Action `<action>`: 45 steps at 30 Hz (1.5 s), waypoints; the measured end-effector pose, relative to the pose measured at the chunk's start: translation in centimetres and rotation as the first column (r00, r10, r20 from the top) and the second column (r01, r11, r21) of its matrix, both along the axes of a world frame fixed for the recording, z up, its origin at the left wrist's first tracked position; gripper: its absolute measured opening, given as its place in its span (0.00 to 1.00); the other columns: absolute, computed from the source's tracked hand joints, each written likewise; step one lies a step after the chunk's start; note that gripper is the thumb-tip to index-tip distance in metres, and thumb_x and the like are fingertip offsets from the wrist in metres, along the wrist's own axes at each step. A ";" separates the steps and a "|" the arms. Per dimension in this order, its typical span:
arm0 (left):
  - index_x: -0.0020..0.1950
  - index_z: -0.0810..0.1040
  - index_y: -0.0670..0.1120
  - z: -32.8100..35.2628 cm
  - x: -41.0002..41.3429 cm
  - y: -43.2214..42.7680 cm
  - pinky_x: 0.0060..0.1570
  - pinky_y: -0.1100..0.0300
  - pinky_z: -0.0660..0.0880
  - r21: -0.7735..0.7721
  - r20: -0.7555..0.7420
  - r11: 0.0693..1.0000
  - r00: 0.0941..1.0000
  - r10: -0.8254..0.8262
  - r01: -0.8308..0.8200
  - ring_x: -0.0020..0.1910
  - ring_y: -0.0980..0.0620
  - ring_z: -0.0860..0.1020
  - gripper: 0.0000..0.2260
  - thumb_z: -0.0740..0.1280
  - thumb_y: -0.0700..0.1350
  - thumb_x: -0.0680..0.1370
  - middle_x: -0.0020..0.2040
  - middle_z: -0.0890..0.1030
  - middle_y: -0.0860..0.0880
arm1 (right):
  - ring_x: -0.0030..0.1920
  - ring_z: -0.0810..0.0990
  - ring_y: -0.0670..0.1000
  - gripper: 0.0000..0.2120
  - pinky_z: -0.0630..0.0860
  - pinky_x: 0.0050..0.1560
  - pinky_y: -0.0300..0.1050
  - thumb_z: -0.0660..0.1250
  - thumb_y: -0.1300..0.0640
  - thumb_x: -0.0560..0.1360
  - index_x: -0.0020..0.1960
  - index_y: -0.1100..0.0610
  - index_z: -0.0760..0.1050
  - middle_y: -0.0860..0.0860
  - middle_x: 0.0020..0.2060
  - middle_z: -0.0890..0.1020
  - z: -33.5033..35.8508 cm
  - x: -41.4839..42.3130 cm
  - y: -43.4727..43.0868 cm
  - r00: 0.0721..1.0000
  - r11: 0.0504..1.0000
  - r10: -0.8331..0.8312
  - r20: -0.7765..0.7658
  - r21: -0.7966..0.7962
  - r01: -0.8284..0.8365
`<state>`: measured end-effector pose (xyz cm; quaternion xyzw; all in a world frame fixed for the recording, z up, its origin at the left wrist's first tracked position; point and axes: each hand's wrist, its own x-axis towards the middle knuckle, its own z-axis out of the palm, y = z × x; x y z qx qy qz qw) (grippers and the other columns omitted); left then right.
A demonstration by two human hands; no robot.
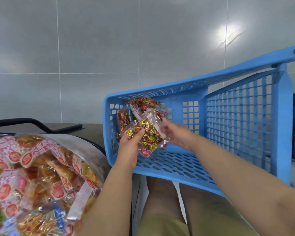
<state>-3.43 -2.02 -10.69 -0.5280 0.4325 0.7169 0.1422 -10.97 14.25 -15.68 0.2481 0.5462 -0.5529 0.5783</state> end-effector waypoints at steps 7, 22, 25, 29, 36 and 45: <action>0.52 0.78 0.52 -1.3 0.6 -1.8 0.46 0.51 0.80 -0.188 0.115 0.981 0.991 0.069 -0.047 0.48 0.48 0.84 0.08 0.71 0.41 0.75 0.51 0.84 0.47 | 0.54 0.77 0.54 0.20 0.72 0.55 0.43 0.70 0.56 0.73 0.63 0.56 0.72 0.53 0.57 0.78 -5.9 1.2 -3.0 0.886 0.883 0.394 -0.245 0.369 -0.291; 0.58 0.77 0.47 0.6 -0.8 -1.0 0.46 0.51 0.80 -0.050 0.166 0.996 0.984 -0.063 0.072 0.48 0.46 0.83 0.10 0.68 0.40 0.78 0.51 0.84 0.46 | 0.38 0.79 0.49 0.05 0.78 0.39 0.38 0.67 0.67 0.72 0.43 0.59 0.80 0.51 0.35 0.83 3.3 -3.0 7.4 0.942 0.953 -0.286 -0.173 0.054 0.299; 0.61 0.77 0.48 1.0 -1.5 -0.3 0.61 0.43 0.74 0.007 0.185 0.990 0.973 -0.138 0.139 0.58 0.44 0.79 0.11 0.67 0.44 0.79 0.59 0.81 0.46 | 0.39 0.81 0.47 0.05 0.79 0.43 0.39 0.68 0.65 0.71 0.47 0.60 0.79 0.51 0.38 0.84 4.2 -2.9 6.4 0.989 0.988 -0.141 -0.048 -0.072 0.137; 0.67 0.74 0.48 1.7 -1.6 0.1 0.64 0.42 0.71 0.129 0.172 0.980 0.970 -0.173 0.152 0.60 0.44 0.79 0.26 0.68 0.60 0.73 0.61 0.81 0.45 | 0.46 0.80 0.49 0.06 0.79 0.51 0.41 0.70 0.61 0.72 0.49 0.62 0.78 0.53 0.43 0.81 3.9 -1.6 2.7 0.989 0.996 0.082 -0.123 -0.017 -0.085; 0.60 0.77 0.50 0.8 1.4 -1.5 0.58 0.44 0.76 -0.041 0.175 0.937 0.926 -0.336 0.348 0.53 0.47 0.82 0.24 0.78 0.47 0.67 0.53 0.84 0.48 | 0.54 0.77 0.49 0.16 0.72 0.51 0.42 0.62 0.42 0.76 0.57 0.50 0.77 0.47 0.54 0.80 1.1 -1.8 -1.8 0.962 0.987 0.047 -0.268 0.162 -0.003; 0.60 0.75 0.51 1.3 2.6 -3.2 0.53 0.44 0.79 -0.069 0.163 0.997 0.986 -0.024 0.036 0.48 0.48 0.84 0.18 0.74 0.42 0.72 0.51 0.85 0.48 | 0.60 0.75 0.56 0.24 0.72 0.56 0.42 0.70 0.52 0.73 0.66 0.54 0.70 0.55 0.62 0.75 -5.1 -3.2 -5.8 0.768 0.819 0.533 -0.355 0.444 -0.364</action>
